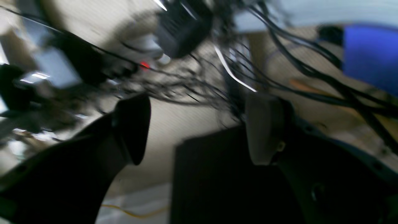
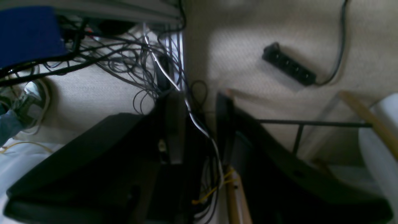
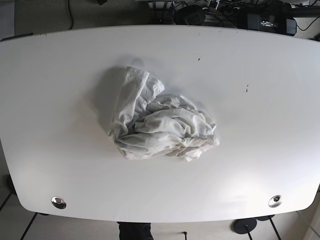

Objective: Fold the T-shirt properly

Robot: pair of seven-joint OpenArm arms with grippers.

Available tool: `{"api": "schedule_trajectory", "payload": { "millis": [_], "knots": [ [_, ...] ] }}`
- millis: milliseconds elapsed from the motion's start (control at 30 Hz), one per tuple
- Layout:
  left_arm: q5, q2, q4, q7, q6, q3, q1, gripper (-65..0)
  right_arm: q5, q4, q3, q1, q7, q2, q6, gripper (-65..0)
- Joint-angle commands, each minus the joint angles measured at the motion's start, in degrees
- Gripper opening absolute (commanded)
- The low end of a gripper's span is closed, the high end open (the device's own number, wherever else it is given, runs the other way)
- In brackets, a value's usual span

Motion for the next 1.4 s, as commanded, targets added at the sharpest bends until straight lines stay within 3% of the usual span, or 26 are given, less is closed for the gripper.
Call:
{"api": "schedule_trajectory", "payload": {
  "millis": [33, 200, 300, 500, 600, 667, 867, 1000, 1200, 1400],
  "knots": [
    [-0.18, -1.8, 7.29, -0.62, -0.16, 0.11, 5.17, -20.4, 0.67, 9.16, 0.06, -5.6, -1.57, 2.19, 0.23, -49.1],
    [-0.27, -4.79, 29.44, -0.45, 0.01, -2.97, 19.76, -20.4, 0.76, 32.99, 0.41, -19.23, -10.19, 3.95, 0.23, -49.1],
    [-0.27, -4.79, 39.03, -0.54, 0.01, -6.57, 27.85, -20.4, 0.85, 42.48, 0.5, -26.08, -10.63, 3.95, 0.23, -49.1],
    [-0.27, -4.61, 55.29, -0.62, 0.01, -10.26, 37.7, -20.4, 1.46, 52.86, 0.59, -33.64, -10.63, 4.74, 0.05, -49.1],
    [-0.36, -4.61, 61.36, -0.62, 0.01, -10.35, 40.13, -20.4, 7.35, 56.11, 4.46, -34.79, -10.71, 5.35, 0.23, -49.1],
    [-1.76, -3.2, 65.4, -0.62, 0.01, -10.61, 40.13, -20.4, 11.57, 60.68, 6.22, -36.81, -10.71, 8.08, 0.23, -49.1],
    [-14.78, -1.45, 71.29, -0.62, -0.25, -19.05, 40.13, -20.4, 24.5, 75.01, 12.81, -41.64, -10.71, 13.53, 0.23, -49.1],
    [-22.16, -1.53, 71.03, -0.27, -0.25, -23.71, 37.26, -20.1, 26.61, 77.56, 15.36, -38.22, -10.71, 14.76, 0.31, -49.1],
    [-23.48, -1.62, 70.59, -0.27, -0.25, -26.17, 28.38, -19.9, 26.69, 77.82, 14.92, -29.6, -10.71, 14.76, 0.31, -49.1],
    [-23.22, -1.89, 69.27, 0.87, -0.43, -25.73, 17.65, -19.7, 26.69, 77.47, 10.7, -19.49, -10.71, 14.67, 0.31, -49.1]
  ]
}}
